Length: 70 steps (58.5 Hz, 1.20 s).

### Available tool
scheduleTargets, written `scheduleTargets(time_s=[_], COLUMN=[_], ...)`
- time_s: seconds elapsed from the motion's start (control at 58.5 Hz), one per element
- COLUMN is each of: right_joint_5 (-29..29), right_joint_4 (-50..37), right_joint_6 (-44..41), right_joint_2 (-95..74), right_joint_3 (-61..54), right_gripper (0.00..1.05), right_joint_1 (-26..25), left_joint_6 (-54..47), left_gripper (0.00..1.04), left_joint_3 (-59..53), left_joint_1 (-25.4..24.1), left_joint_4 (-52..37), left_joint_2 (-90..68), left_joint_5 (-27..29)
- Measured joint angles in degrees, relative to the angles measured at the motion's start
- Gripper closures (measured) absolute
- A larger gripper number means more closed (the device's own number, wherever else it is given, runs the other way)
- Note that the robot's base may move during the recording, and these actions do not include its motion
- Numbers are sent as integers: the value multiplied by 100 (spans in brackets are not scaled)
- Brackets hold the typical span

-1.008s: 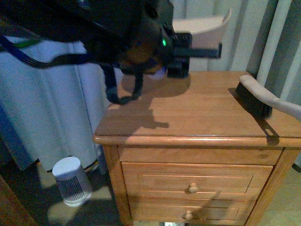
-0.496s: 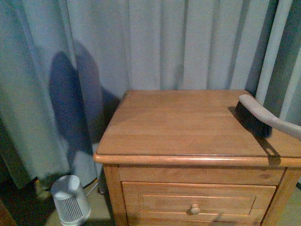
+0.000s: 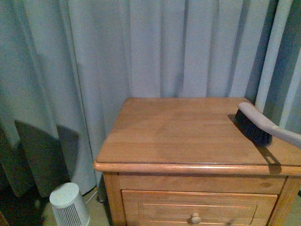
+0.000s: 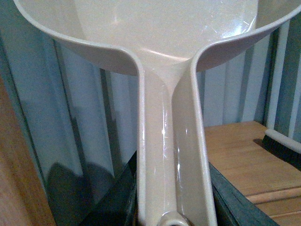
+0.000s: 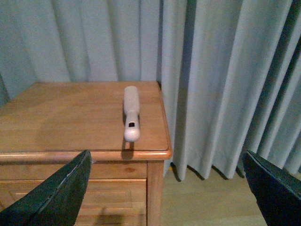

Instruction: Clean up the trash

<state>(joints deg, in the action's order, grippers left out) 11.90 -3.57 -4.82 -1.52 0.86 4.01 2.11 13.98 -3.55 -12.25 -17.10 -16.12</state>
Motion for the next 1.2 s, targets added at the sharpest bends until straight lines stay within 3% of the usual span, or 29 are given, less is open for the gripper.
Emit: scheduleTargets(time_s=[0.034, 0.085, 0.137, 0.239, 0.376, 0.769, 0.94, 1.196], right_joint_5=[693, 1292, 1443, 1283, 774, 15, -122, -190], right_joint_4=[-101, -142, -212, -332, -205, 1421, 2050, 2074], right_joint_6=[-302, -452, -509, -455, -146, 509, 708, 1012], right_joint_2=[-186, -516, -992, -1956, -3613, -7383, -8782, -9589], right_joint_3=[4, 24, 109, 501, 1895, 5539, 6378, 6776], right_gripper=[7, 7, 7, 7, 7, 7, 7, 7], right_joint_1=[317, 647, 872, 1126, 1191, 745, 579, 389], left_joint_6=[173, 315, 387, 448, 498, 509, 511, 511], left_gripper=[78, 78, 78, 78, 78, 78, 78, 78], left_joint_3=[-92, -131, -133, -136, -136, -133, -136, -136], left_joint_1=[-52, -81, -81, -81, -81, -81, -81, -81], left_joint_4=[42, 63, 63, 63, 63, 63, 63, 63], left_joint_2=[48, 63, 66, 87, 96, 98, 98, 98], left_joint_5=[11, 2, -26, -44, -37, -42, -39, -39])
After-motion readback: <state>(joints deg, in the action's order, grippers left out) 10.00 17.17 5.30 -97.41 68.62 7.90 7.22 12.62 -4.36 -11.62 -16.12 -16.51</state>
